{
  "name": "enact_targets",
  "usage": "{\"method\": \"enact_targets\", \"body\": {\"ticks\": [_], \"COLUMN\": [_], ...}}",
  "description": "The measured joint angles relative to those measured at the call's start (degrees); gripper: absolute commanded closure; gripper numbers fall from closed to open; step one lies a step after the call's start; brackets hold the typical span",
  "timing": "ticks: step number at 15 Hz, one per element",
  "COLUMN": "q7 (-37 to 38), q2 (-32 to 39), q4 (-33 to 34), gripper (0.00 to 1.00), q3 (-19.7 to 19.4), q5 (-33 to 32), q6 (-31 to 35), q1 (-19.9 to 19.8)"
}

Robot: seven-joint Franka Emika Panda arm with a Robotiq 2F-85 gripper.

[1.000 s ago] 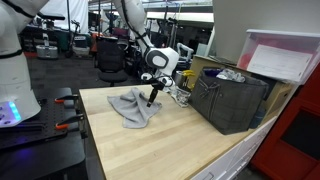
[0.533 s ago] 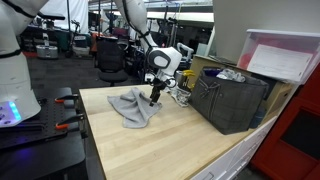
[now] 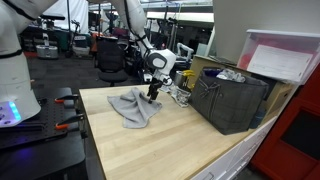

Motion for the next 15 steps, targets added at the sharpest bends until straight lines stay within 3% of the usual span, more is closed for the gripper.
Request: {"method": "enact_targets", "body": {"ticks": [5, 12, 13, 15], "q7": [1.19, 1.34, 1.41, 2.11], "q2": [5.00, 5.67, 5.67, 5.67], "q4": [6.69, 7.16, 7.16, 7.16], "gripper": [0.00, 0.00, 0.25, 0.35], "q3": [-1.55, -1.74, -1.78, -1.79], "q5": [-0.87, -0.64, -0.55, -0.25], "q6": [0.19, 0.71, 1.39, 2.52], "q1": [0.67, 0.24, 0.03, -0.30]}}
